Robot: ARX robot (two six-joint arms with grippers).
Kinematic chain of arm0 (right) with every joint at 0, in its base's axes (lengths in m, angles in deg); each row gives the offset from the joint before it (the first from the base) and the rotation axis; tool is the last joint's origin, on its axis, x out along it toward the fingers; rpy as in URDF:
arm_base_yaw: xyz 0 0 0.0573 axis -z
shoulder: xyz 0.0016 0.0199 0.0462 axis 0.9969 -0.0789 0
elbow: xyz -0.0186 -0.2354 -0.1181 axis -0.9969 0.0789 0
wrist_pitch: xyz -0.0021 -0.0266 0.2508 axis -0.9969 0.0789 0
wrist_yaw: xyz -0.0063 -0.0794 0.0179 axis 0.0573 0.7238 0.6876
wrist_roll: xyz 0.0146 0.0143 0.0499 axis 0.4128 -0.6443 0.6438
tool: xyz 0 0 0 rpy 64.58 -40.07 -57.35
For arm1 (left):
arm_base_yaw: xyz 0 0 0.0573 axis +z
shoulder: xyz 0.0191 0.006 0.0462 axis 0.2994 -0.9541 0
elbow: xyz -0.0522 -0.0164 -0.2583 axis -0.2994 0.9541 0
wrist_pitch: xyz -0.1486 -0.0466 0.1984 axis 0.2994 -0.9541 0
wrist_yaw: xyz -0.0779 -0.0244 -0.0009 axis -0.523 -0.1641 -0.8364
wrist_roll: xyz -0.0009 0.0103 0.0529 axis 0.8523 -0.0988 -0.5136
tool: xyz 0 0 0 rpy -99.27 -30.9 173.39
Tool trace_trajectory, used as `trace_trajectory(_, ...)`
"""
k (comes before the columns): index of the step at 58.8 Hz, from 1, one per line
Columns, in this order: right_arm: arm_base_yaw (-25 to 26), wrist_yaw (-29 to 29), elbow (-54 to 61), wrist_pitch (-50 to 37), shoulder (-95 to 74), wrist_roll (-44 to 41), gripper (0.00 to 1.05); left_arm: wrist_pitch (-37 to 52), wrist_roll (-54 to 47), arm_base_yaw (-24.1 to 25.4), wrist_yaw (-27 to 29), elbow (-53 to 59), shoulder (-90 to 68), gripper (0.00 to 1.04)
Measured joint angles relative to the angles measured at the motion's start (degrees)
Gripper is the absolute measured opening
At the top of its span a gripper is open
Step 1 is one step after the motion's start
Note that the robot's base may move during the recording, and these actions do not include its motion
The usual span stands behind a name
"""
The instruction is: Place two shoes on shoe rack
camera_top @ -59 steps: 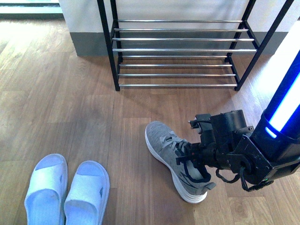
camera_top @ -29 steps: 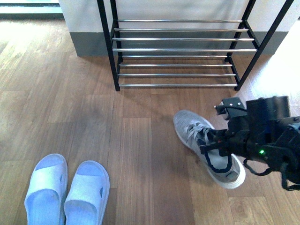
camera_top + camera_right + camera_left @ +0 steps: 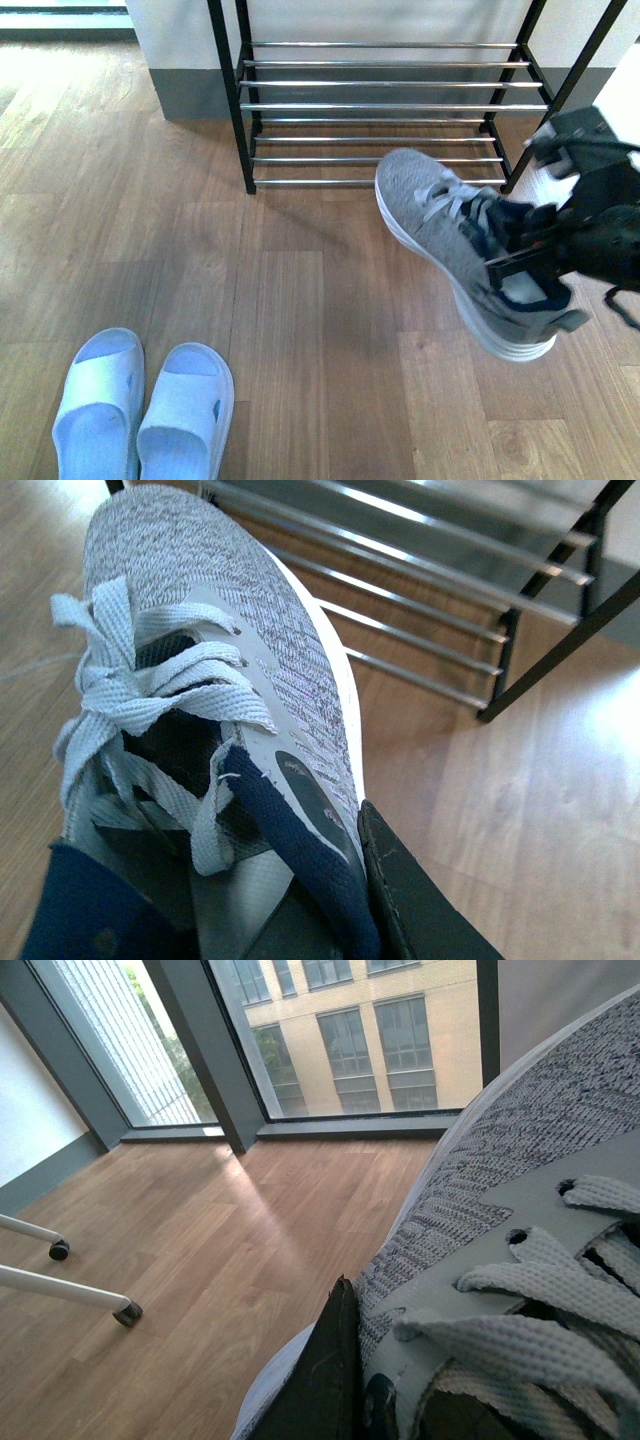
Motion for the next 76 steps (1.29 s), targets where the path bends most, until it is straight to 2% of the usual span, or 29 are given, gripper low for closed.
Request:
trace_trajectory(9,3.39,-5.53,7.15,19.61,34.73,-1.79,0.01,0.0,0.0,0.0,0.0,0.0,0.0,0.02)
trace_trajectory(14,3.61,-8.28,9.86,35.15,56.33,-2.12,0.01,0.0,0.0,0.0,0.0,0.0,0.0,0.02)
trace_trajectory(18,3.61,-8.79,11.15,39.71,65.68,-2.12,0.01,0.0,0.0,0.0,0.02,0.0,0.0,0.02)
trace_trajectory(76,3.72,-8.57,11.15,40.22,69.26,-2.6,0.01,0.0,0.0,-0.04,-0.02,0.0,0.07,0.02)
